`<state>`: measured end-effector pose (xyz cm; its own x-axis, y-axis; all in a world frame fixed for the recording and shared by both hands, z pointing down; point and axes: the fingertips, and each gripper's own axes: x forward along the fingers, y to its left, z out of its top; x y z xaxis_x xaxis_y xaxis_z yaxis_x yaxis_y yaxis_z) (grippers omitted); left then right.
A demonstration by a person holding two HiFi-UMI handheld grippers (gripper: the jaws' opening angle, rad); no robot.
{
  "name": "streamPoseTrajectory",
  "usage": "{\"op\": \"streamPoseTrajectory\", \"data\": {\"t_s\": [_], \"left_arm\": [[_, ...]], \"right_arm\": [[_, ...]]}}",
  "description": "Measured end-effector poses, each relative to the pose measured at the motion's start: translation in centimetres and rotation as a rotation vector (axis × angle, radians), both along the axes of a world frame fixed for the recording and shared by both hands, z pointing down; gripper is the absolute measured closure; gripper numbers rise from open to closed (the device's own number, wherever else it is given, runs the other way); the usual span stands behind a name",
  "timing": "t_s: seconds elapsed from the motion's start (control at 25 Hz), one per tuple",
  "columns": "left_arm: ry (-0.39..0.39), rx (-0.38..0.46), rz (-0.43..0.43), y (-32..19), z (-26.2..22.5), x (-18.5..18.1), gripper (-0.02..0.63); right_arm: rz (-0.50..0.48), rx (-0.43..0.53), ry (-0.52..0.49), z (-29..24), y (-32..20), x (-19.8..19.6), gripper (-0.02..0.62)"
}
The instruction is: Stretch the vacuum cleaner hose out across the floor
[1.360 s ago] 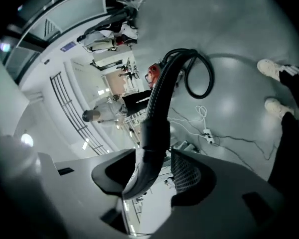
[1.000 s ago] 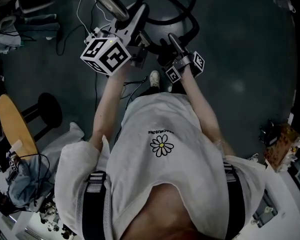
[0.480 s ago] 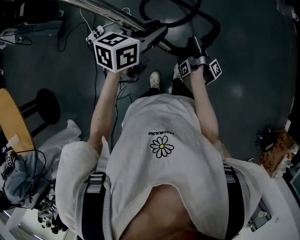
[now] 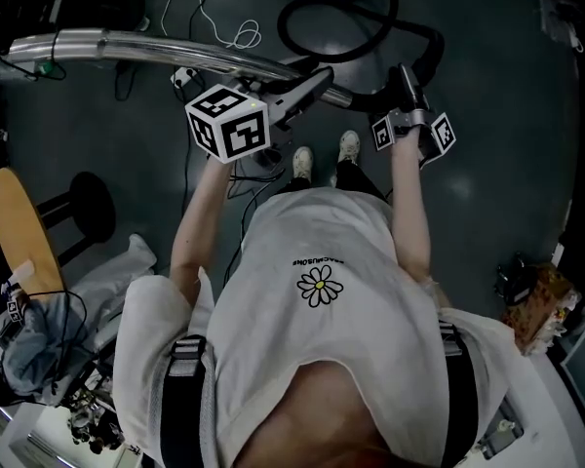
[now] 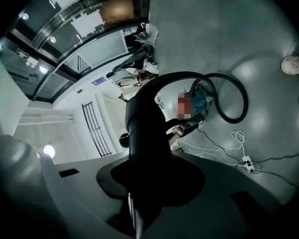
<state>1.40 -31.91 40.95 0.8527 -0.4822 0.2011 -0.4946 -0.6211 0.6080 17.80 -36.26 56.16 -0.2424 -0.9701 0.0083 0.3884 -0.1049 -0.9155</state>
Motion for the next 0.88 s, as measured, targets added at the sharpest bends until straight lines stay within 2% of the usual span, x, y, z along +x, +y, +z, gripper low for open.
{"op": "streamPoseTrajectory", "data": {"t_s": [0.12, 0.32, 0.6, 0.76, 0.88], "left_arm": [[0.044, -0.011, -0.009, 0.2, -0.3, -0.9, 0.472], [0.058, -0.003, 0.003, 0.8, -0.8, -1.0, 0.465], [0.079, -0.039, -0.047, 1.0, -1.2, -1.3, 0.454], [0.085, -0.023, -0.052, 1.8, -2.1, -2.0, 0.448], [0.101, -0.093, -0.037, 2.3, -1.6, -3.1, 0.447]], "right_arm": [[-0.019, 0.015, 0.027, -1.0, -0.5, -0.2, 0.466], [-0.052, 0.008, 0.040, -1.9, -0.7, -0.1, 0.466], [-0.112, 0.022, 0.078, -3.3, -2.3, 0.2, 0.466], [-0.140, 0.081, 0.111, -5.5, -3.3, 0.0, 0.466], [-0.149, 0.128, 0.152, -7.0, -4.0, -0.2, 0.466]]}}
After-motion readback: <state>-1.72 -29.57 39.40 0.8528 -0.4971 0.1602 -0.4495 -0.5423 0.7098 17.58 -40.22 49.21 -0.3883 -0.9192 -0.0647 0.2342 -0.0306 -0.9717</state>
